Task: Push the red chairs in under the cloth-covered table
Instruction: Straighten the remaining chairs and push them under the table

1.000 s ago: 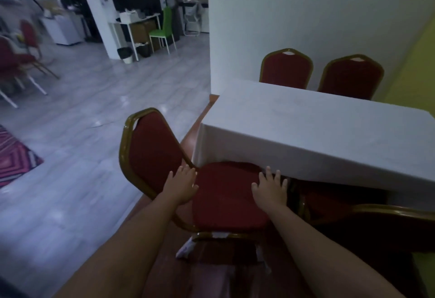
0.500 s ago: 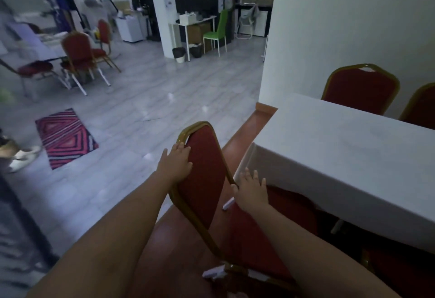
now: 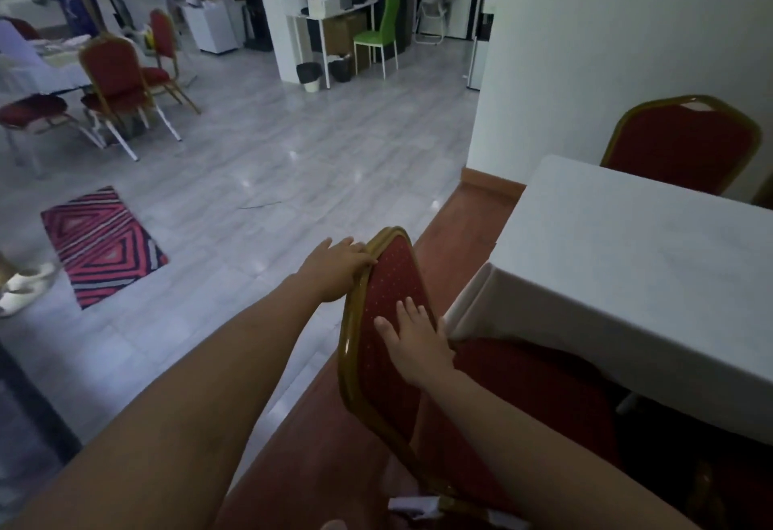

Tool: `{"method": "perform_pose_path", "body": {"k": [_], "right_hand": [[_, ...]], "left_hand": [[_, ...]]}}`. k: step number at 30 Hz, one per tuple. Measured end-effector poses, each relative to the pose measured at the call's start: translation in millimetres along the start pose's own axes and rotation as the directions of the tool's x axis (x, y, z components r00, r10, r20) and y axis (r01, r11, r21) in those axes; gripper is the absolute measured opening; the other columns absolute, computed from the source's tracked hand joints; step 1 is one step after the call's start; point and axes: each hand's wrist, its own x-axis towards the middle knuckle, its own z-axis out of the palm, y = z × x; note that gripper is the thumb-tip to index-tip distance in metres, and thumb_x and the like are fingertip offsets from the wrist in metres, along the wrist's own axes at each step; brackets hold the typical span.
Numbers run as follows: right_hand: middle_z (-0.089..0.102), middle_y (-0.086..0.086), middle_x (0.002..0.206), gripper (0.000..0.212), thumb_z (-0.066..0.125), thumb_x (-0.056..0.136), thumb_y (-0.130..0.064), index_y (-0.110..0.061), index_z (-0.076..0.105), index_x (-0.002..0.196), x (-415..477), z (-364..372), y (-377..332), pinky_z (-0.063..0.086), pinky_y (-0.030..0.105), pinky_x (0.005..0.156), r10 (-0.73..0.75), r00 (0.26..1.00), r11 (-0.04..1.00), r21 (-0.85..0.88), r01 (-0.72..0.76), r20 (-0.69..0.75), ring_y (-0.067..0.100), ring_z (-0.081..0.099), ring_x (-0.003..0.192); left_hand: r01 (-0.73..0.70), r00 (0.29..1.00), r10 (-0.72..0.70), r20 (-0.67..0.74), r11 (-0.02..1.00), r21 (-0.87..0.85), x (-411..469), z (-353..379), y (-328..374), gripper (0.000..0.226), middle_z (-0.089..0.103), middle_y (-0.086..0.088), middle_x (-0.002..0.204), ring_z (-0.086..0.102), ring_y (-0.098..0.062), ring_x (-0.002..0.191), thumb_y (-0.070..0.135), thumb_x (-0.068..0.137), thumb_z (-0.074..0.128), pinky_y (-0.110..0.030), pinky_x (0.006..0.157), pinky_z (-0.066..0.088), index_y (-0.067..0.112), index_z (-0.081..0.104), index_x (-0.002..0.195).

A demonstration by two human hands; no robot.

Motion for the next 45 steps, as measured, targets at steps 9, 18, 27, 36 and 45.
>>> {"method": "perform_pose_path", "body": {"k": [9,18,27,36,45], "right_hand": [[0.018,0.002,0.161,0.086,0.041,0.088,-0.061,-0.014,0.010,0.154,23.9,47.2,-76.0,0.012,0.047,0.117,0.279,0.938,0.958,0.125,-0.258,-0.204,0.023,0.031,0.140],[0.055,0.004,0.137,0.080,0.045,0.084,-0.049,-0.015,0.019,0.152,19.1,41.5,-86.5,0.041,0.041,0.101,0.252,0.926,0.963,0.168,-0.211,-0.280,0.026,0.057,0.116],[0.063,-0.011,0.083,0.085,0.056,0.077,-0.048,-0.024,0.023,0.152,-41.2,49.8,-68.0,0.036,0.024,0.073,0.127,0.959,0.980,0.184,-0.082,-0.253,0.015,0.063,0.088],[0.050,-0.012,0.062,0.075,0.055,0.077,-0.049,-0.026,0.037,0.146,-101.0,28.3,-34.0,0.030,0.012,0.061,-0.049,0.964,0.994,-0.107,0.022,-0.260,0.005,0.056,0.067],[0.071,-0.004,0.086,0.060,0.058,0.078,-0.038,-0.015,0.055,0.133,-162.8,45.7,-5.0,0.037,0.022,0.062,-0.082,0.897,0.975,-0.221,-0.018,-0.434,0.015,0.062,0.066]], "left_hand": [[-0.304,0.953,0.304,0.010,0.951,0.058,63.0,18.0,-40.8,0.045,0.040,-0.002,0.147,0.033,-0.024,0.135,0.015,0.094,0.047,-0.047,0.108,0.030,0.026,0.042,0.137],[-0.425,0.904,0.420,-0.079,0.903,-0.065,69.0,36.0,-63.2,0.046,0.039,-0.001,0.148,0.037,-0.022,0.134,0.019,0.089,0.056,-0.043,0.101,0.035,0.027,0.044,0.133],[-0.446,0.895,0.446,-0.015,0.892,-0.078,46.5,50.3,-49.1,0.053,0.026,-0.006,0.157,0.018,-0.027,0.146,0.036,0.077,0.073,-0.046,0.114,0.025,0.028,0.052,0.125],[-0.567,0.799,0.540,-0.265,0.823,-0.036,-0.3,66.2,-25.2,0.033,0.049,-0.004,0.145,0.026,-0.027,0.144,0.040,0.077,0.072,-0.049,0.116,0.019,0.019,0.064,0.101],[-0.667,0.705,0.626,-0.332,0.745,-0.010,-38.4,72.0,6.6,0.042,0.059,-0.010,0.134,0.041,-0.034,0.136,0.053,0.071,0.063,-0.057,0.112,0.026,0.015,0.065,0.090]]}}
